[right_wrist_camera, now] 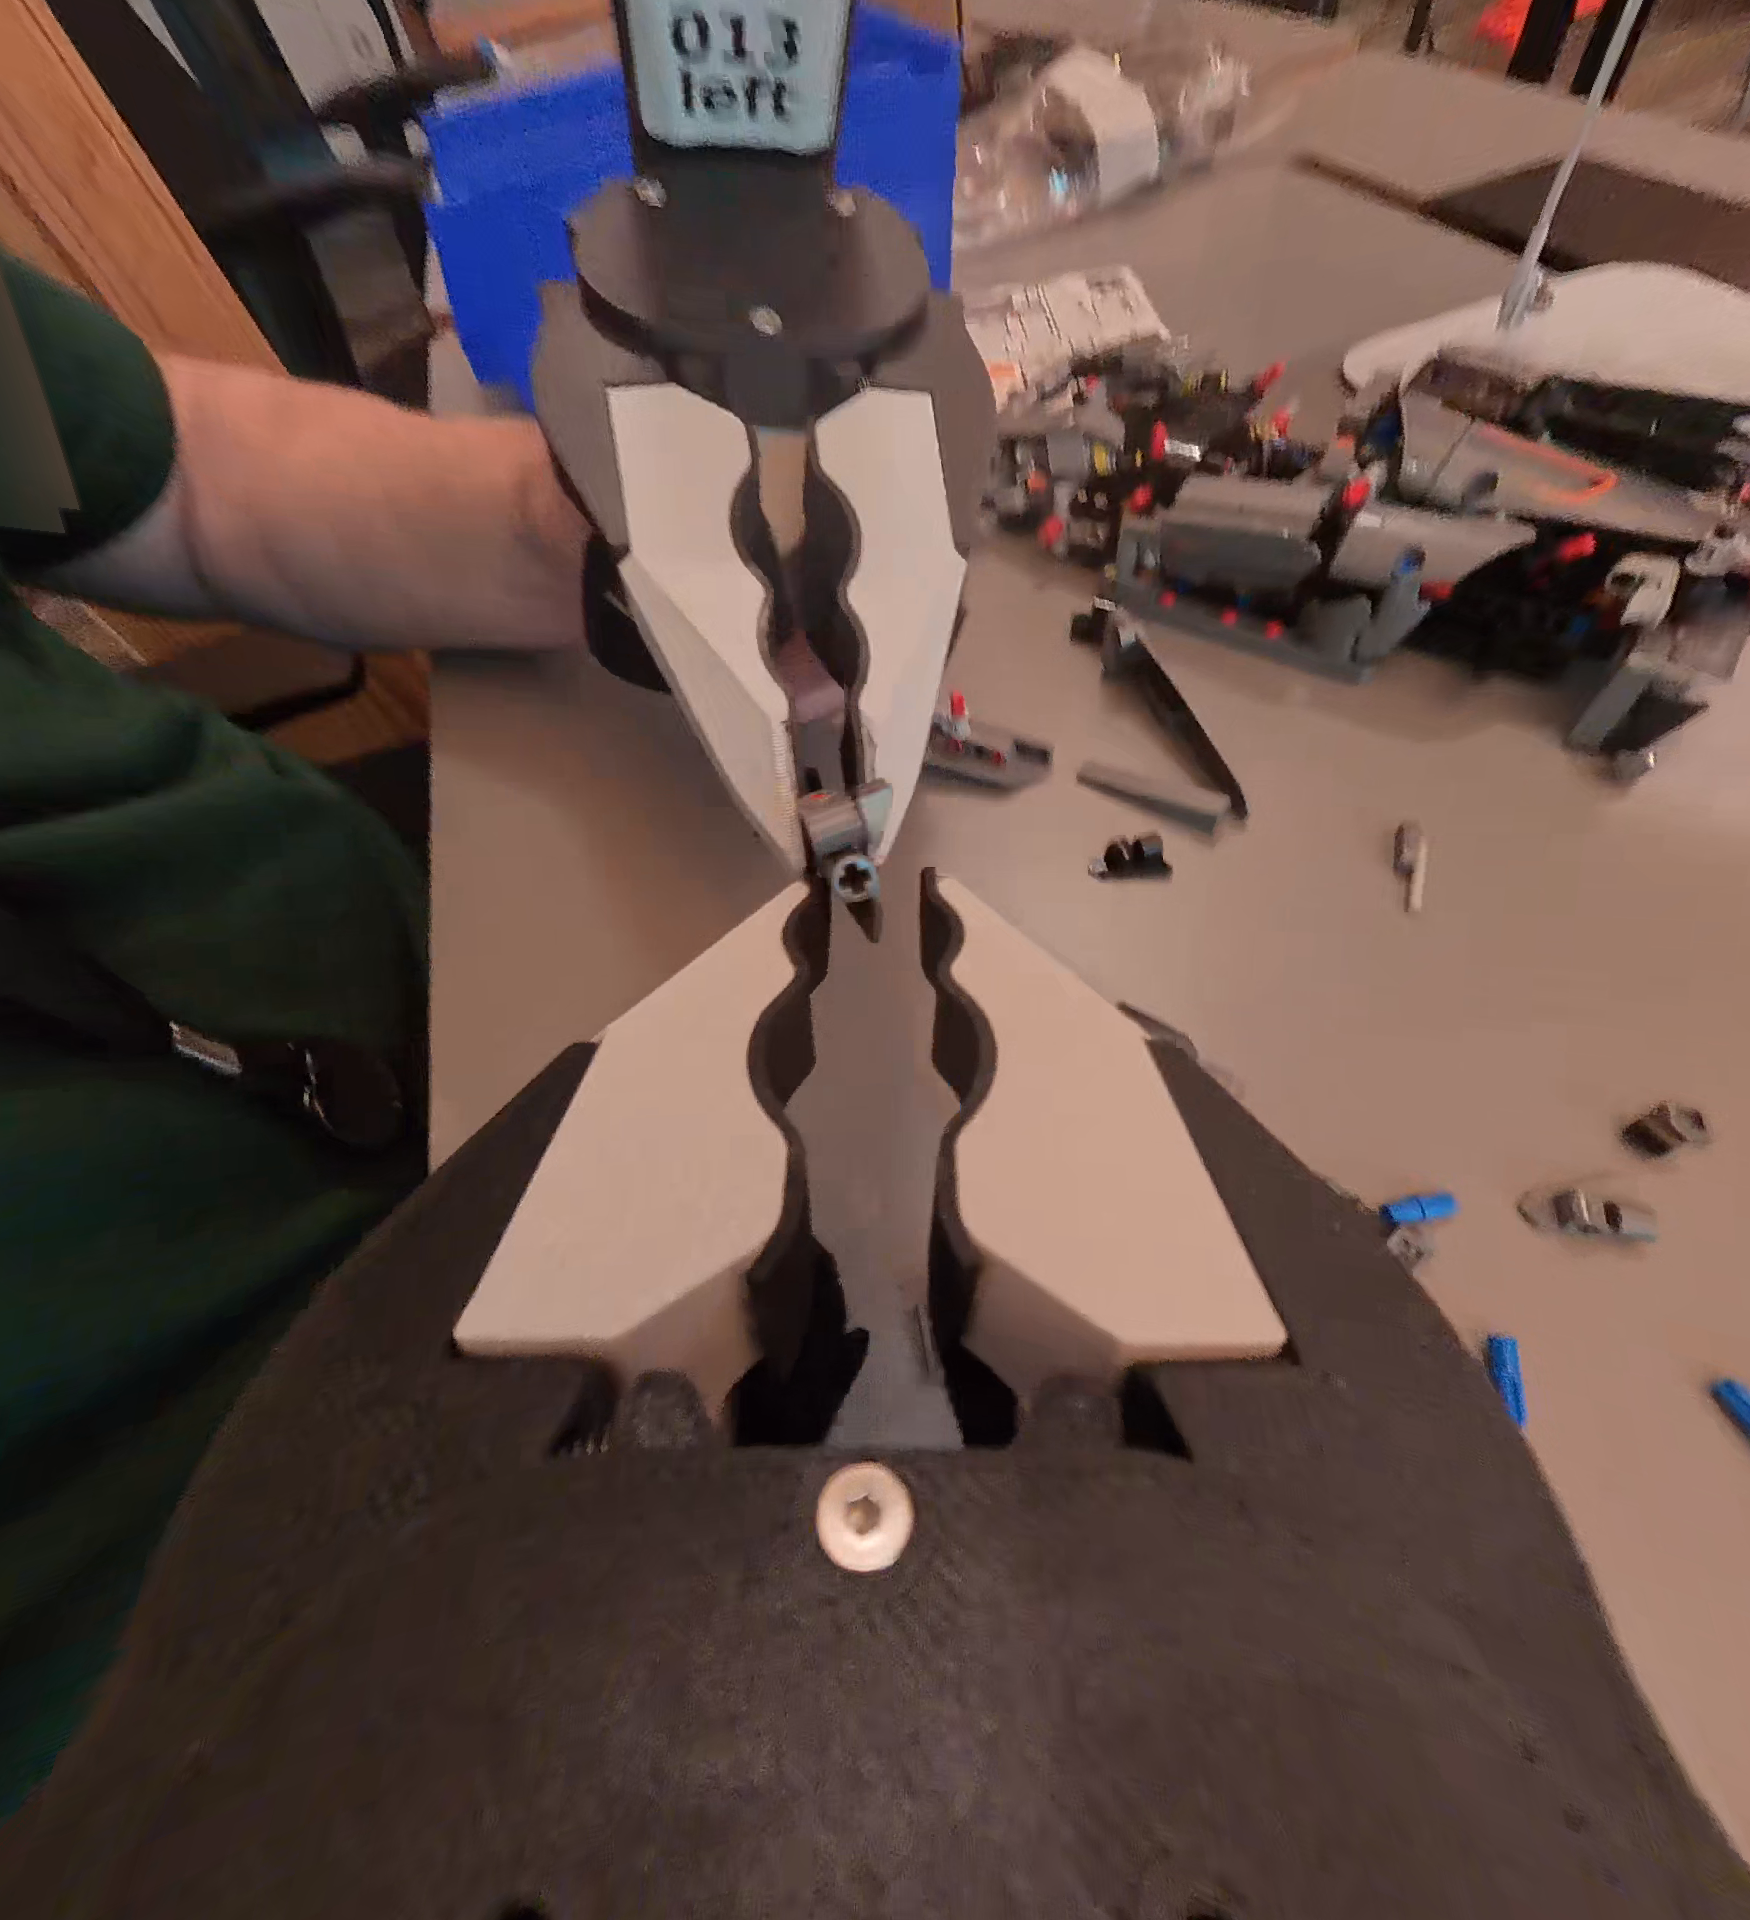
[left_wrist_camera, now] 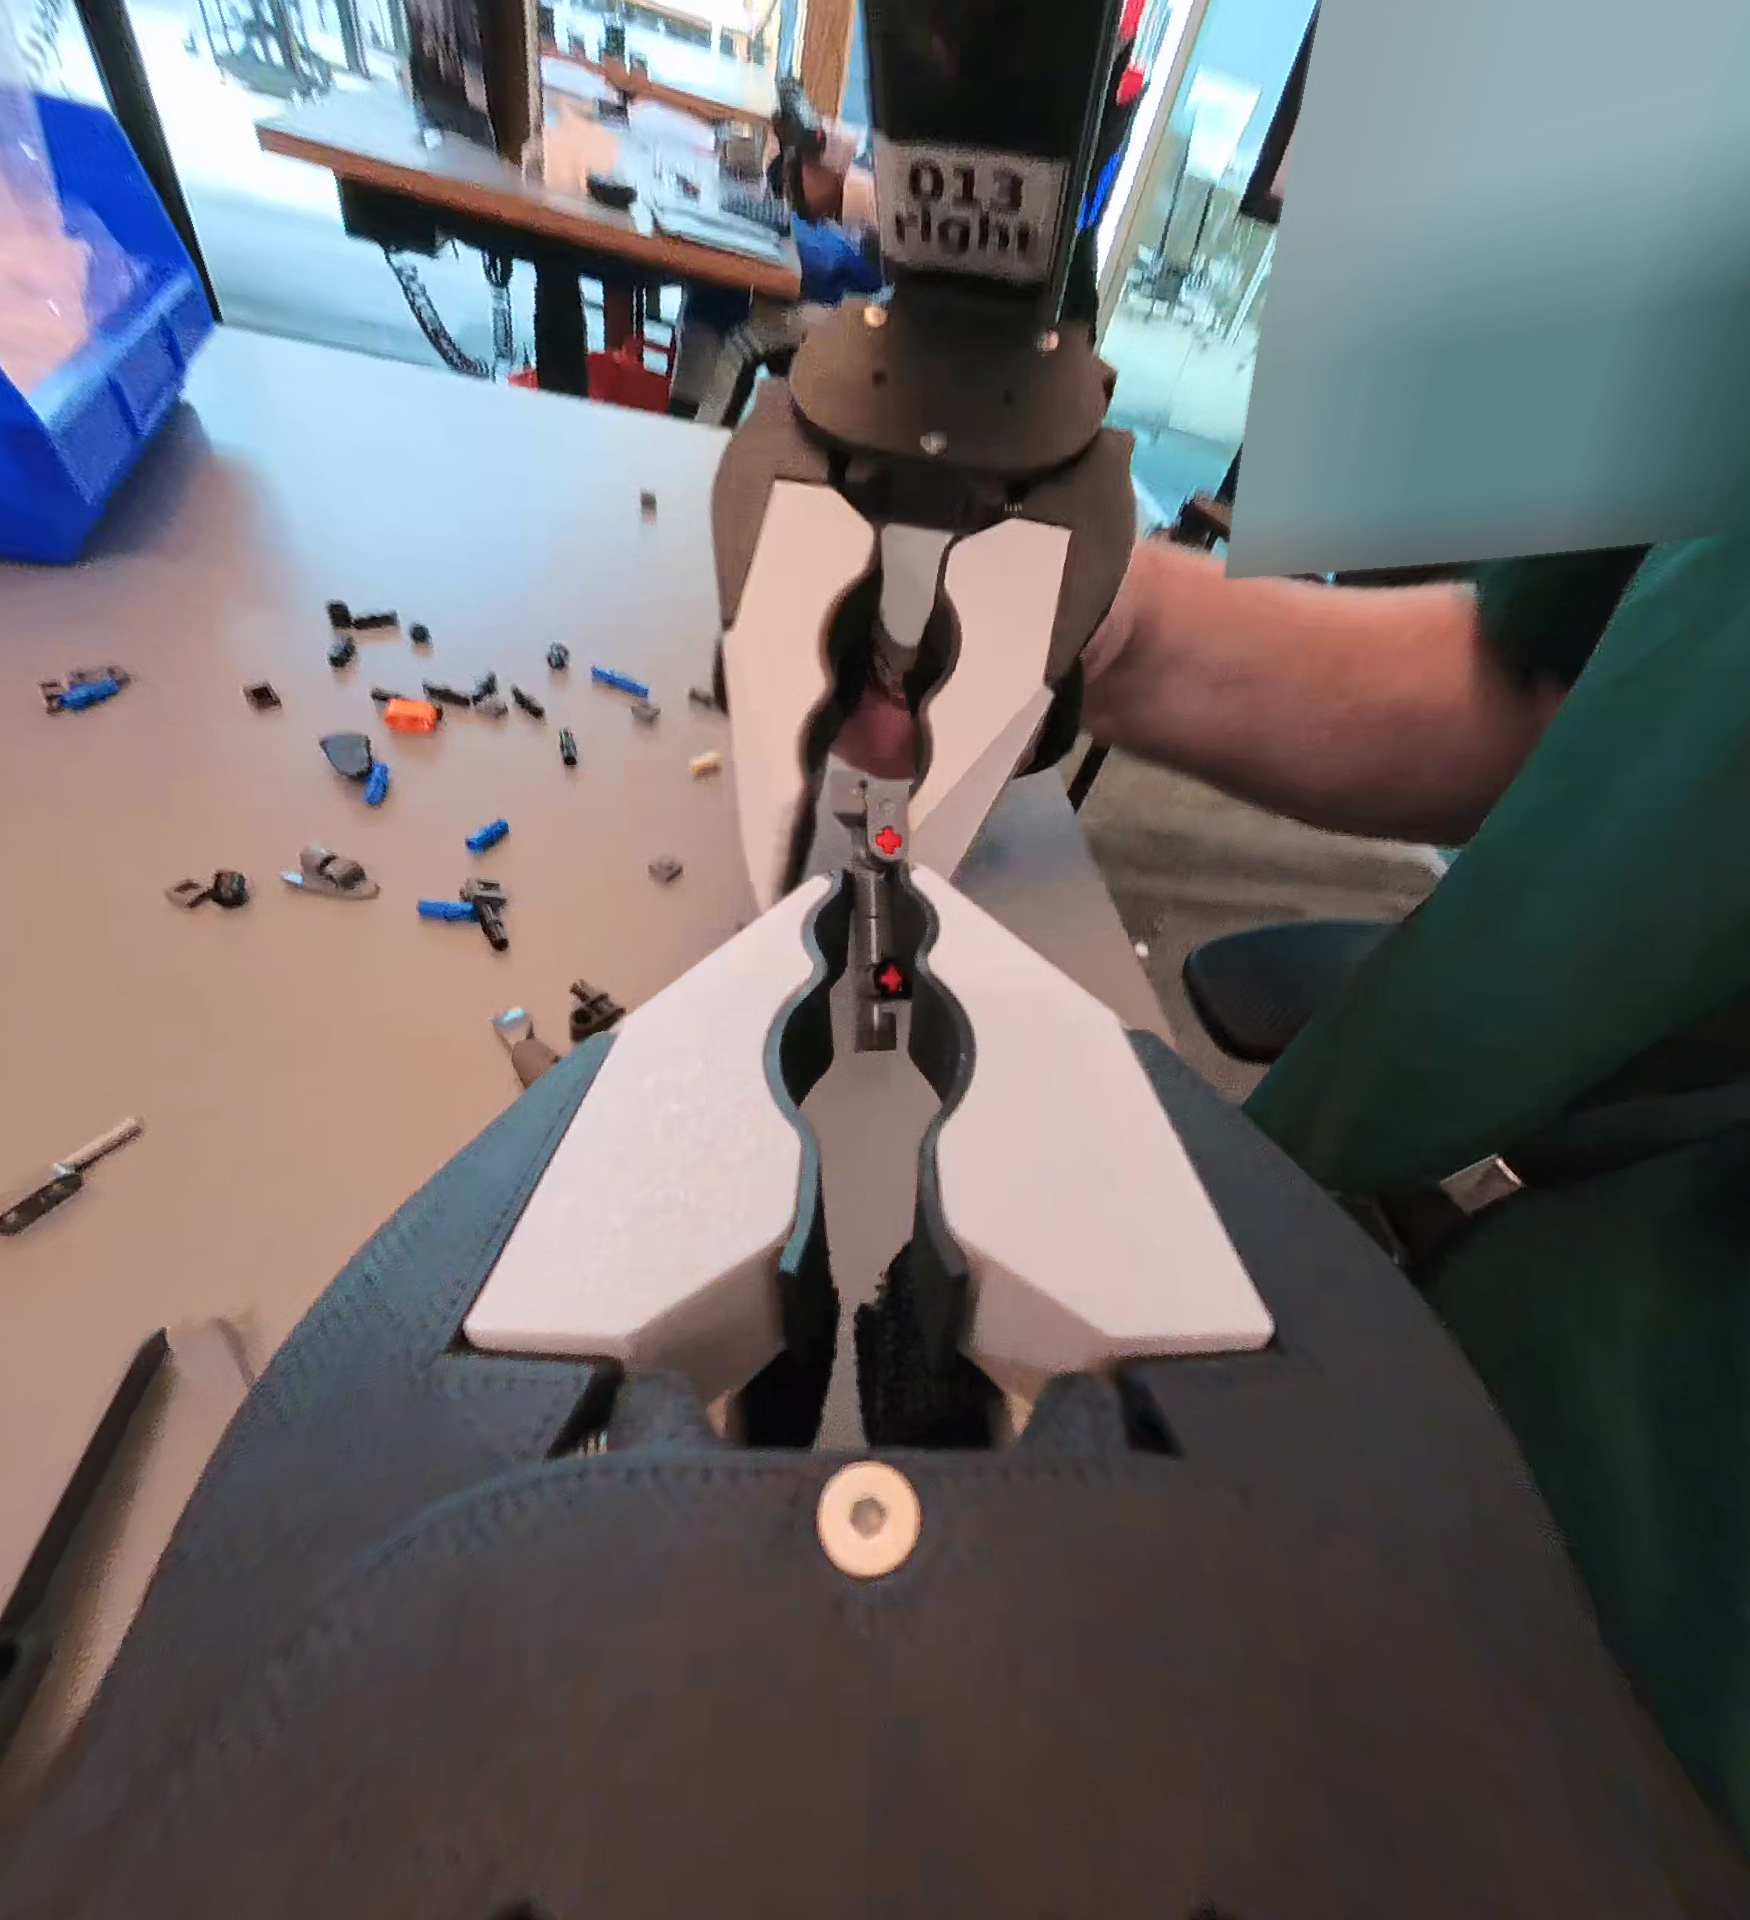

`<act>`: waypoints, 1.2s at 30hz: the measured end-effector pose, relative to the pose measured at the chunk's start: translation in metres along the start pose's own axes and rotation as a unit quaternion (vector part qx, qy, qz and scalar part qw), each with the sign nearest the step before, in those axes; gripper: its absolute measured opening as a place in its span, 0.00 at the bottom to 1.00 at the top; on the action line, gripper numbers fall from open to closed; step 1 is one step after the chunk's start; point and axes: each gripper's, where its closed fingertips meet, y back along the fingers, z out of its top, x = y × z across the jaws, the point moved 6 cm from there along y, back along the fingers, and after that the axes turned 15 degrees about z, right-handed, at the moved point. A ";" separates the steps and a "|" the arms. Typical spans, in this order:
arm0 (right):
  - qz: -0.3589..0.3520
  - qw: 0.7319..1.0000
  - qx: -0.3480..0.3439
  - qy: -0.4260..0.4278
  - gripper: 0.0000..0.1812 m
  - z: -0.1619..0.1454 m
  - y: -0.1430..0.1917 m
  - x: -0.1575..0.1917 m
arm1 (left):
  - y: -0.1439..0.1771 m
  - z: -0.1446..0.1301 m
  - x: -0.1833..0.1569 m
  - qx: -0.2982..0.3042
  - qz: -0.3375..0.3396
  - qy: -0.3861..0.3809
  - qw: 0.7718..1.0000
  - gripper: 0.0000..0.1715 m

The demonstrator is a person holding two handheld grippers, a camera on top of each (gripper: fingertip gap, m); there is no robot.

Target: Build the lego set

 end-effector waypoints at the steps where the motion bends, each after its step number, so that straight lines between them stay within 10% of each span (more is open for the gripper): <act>1: 0.005 1.000 -0.013 0.004 0.05 0.004 0.001 0.002 | 0.002 0.003 0.001 -0.010 -0.001 0.005 1.000 0.03; 19: -0.113 0.989 0.055 0.074 0.00 0.041 -0.003 0.012 | 0.039 0.024 0.005 -0.056 0.113 -0.054 0.991 0.12; 32: -0.290 0.894 0.218 0.263 0.00 0.053 -0.026 0.027 | 0.040 0.027 -0.026 0.003 0.281 -0.315 0.907 0.08; 36: -0.267 0.909 0.176 0.267 0.07 0.058 -0.030 0.034 | 0.052 0.028 -0.031 -0.036 0.284 -0.318 0.904 0.07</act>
